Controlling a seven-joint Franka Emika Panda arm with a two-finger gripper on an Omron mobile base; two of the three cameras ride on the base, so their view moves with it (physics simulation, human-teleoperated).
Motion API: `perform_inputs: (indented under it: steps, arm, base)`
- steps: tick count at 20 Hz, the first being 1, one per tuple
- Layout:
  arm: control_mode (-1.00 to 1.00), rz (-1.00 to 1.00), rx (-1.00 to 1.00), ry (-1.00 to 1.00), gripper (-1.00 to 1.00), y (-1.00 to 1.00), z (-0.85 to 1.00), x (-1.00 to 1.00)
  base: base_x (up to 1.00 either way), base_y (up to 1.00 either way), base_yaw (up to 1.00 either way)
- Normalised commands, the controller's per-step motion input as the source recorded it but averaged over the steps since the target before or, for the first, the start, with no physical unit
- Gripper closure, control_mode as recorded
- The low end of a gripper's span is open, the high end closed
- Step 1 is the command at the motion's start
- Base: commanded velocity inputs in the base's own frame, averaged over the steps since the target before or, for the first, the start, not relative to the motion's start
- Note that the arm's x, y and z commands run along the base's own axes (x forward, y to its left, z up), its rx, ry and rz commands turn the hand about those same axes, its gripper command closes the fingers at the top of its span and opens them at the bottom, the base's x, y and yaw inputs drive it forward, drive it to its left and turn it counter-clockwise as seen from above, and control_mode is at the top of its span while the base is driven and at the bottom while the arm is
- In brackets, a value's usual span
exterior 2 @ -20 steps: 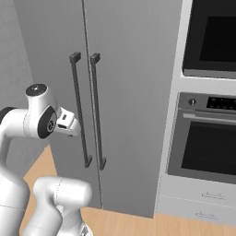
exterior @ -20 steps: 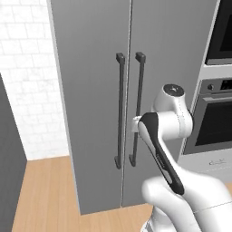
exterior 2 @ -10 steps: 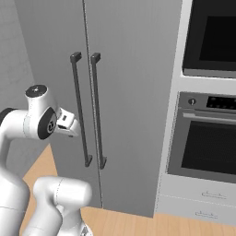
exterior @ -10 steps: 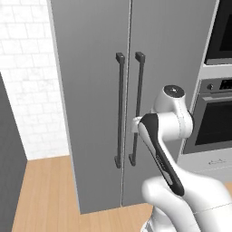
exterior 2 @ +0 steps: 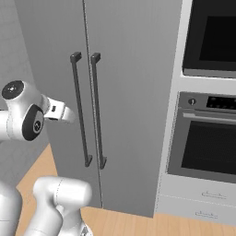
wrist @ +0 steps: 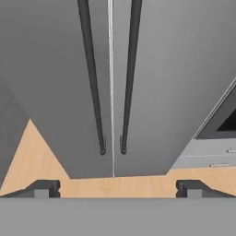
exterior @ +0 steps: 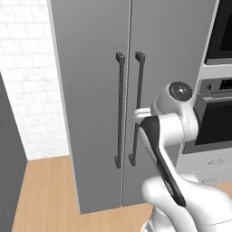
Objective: Grab a lemon wedge from the fridge and one ice cube from the ice bowl, and put them in the glass of lemonade.
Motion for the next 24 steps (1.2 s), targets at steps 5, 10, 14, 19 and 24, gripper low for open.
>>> perform_inputs:
  steps: [5,10,14,19,24]
  arm:
    - [-1.00,0.06,-0.11,-0.21,-1.00,0.00,0.72,0.00]
    - [-1.00,0.02,-0.02,-0.02,-1.00,-0.03,0.31,0.36]
    - [-1.00,-0.02,0.05,0.07,-1.00,-0.48,-0.01,0.94]
    - [-1.00,-0.07,0.03,0.02,-1.00,-0.23,-0.20,1.00]
    - [-1.00,-0.10,-0.05,0.02,-1.00,0.00,-0.30,1.00]
  base:
    - [0.00,0.00,0.00]
    - [0.00,0.00,0.00]
    - [0.00,0.00,0.00]
    - [0.00,0.00,0.00]
    - [0.00,0.00,0.00]
